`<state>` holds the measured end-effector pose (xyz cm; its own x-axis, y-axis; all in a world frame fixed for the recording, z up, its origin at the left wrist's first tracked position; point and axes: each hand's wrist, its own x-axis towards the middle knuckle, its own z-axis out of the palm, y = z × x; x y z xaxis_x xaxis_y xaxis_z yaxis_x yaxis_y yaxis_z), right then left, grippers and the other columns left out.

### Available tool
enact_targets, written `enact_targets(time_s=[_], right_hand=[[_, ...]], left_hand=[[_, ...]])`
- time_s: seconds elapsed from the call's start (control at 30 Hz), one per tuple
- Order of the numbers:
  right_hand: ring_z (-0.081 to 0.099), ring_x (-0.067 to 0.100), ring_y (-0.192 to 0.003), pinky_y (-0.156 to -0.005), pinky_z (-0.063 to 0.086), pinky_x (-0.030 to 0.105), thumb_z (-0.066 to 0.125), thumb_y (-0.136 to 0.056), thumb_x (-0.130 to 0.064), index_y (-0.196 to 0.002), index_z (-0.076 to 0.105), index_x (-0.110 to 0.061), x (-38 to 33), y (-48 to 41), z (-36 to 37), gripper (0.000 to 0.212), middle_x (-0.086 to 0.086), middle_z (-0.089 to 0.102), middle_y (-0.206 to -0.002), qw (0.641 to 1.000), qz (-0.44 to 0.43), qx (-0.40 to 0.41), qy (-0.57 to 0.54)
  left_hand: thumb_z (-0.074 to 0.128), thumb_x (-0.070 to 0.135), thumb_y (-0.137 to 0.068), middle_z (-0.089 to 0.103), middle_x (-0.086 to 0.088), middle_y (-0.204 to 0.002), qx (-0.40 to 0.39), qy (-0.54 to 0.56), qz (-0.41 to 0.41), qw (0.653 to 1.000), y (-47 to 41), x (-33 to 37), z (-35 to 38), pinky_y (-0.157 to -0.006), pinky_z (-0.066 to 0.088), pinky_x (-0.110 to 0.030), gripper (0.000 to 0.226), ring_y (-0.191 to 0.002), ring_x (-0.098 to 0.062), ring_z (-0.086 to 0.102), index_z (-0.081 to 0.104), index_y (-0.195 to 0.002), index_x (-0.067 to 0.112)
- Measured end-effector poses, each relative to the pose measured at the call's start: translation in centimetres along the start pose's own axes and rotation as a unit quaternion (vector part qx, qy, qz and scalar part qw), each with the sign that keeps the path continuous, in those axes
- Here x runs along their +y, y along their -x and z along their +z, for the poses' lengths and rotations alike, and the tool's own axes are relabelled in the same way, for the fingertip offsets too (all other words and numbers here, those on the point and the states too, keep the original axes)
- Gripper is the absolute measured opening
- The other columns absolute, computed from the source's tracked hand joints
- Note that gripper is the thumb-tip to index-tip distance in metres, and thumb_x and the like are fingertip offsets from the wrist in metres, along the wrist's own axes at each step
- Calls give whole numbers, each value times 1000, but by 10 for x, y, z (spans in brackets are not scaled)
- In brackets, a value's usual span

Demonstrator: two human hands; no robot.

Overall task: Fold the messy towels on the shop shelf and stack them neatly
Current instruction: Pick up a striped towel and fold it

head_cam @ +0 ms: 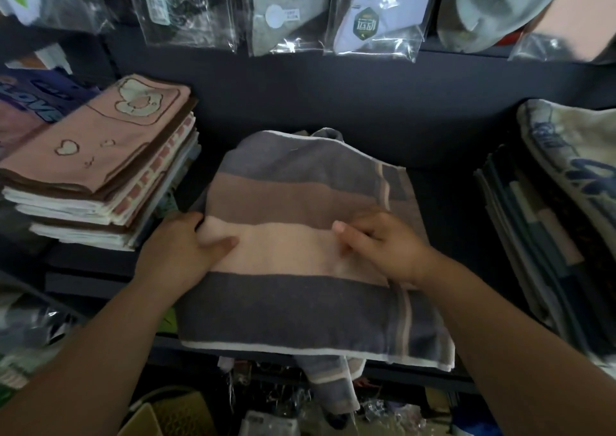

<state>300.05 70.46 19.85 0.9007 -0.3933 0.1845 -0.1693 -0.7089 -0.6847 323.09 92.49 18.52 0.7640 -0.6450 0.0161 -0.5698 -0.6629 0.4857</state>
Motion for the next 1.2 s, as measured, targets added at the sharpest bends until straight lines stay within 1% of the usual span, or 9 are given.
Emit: enact_targets(time_s=[0.1, 0.27, 0.4, 0.53, 0.7, 0.83, 0.9, 1.07, 1.2], right_hand=[[62, 14, -62, -67, 51, 36, 50, -90, -68, -65, 71, -14, 4, 12, -18, 63, 1, 66, -62, 998, 45, -33, -16], [67, 8, -86, -80, 55, 29, 76, -88, -20, -92, 76, -17, 9, 23, -30, 4, -7, 72, -87, 1000, 23, -18, 0], [69, 13, -68, -66, 57, 30, 74, -91, -19, -91, 76, -20, 2, 27, -34, 2, -4, 71, -78, 988, 125, -4, -95], [66, 6, -86, -81, 55, 30, 73, -88, -30, -98, 76, -30, -2, 19, -39, 10, -12, 70, -91, 986, 125, -3, 114], [55, -3, -85, -69, 39, 2, 73, -89, -21, -114, 68, -28, -10, 13, -43, 27, -7, 61, -107, 984, 140, 21, 105], [67, 8, -79, -82, 56, 28, 65, -96, -22, -103, 73, -23, -12, 15, -41, 10, -8, 72, -89, 985, 172, 25, -8], [69, 5, -83, -84, 53, 26, 64, -97, -23, -97, 77, -22, -17, 16, -38, 13, -9, 75, -87, 984, 173, -20, -25], [67, 4, -83, -78, 52, 22, 65, -95, -35, -98, 79, -26, -23, 6, -28, 17, -16, 73, -88, 976, 164, -97, 107], [65, 17, -97, -83, 50, 30, 62, -94, -41, -107, 74, -26, -31, -19, -13, 23, -7, 68, -99, 975, 95, -46, 197]], left_hand=[[69, 68, -77, 60, -6, -106, 2, 7, 0, 1000, 2, 0, 1, -76, 54, -42, 57, -89, -23, 60, 66, -107, 19], [69, 69, -76, 60, -6, -107, -11, 10, -5, 1000, 2, 1, -1, -77, 55, -42, 58, -89, -22, 60, 67, -107, 20], [76, 60, -76, 67, -2, -105, -36, 34, -20, 999, -2, 6, -8, -79, 55, -39, 54, -89, -20, 62, 67, -109, 18], [78, 61, -72, 66, -3, -105, -45, 10, -40, 998, -5, 10, -13, -71, 50, -36, 62, -89, -20, 60, 64, -112, 17], [79, 60, -73, 60, 4, -97, -29, 29, -27, 999, -1, 7, -10, -59, 40, -29, 61, -83, -14, 55, 62, -115, 19], [78, 62, -72, 67, -4, -110, -31, 25, -38, 999, -2, 6, -9, -62, 41, -31, 69, -86, -17, 56, 62, -120, 16], [79, 62, -71, 66, -3, -105, -40, 27, -50, 998, -2, 8, -10, -60, 41, -31, 68, -85, -17, 57, 63, -118, 14], [84, 47, -74, 67, 0, -90, -59, 76, -66, 993, -3, 11, -17, -65, 51, -34, 40, -80, -17, 62, 67, -93, 17], [83, 33, -79, 69, 1, -98, -65, 143, -76, 985, -1, 8, -20, -84, 57, -43, 37, -89, -19, 66, 70, -109, 17]])
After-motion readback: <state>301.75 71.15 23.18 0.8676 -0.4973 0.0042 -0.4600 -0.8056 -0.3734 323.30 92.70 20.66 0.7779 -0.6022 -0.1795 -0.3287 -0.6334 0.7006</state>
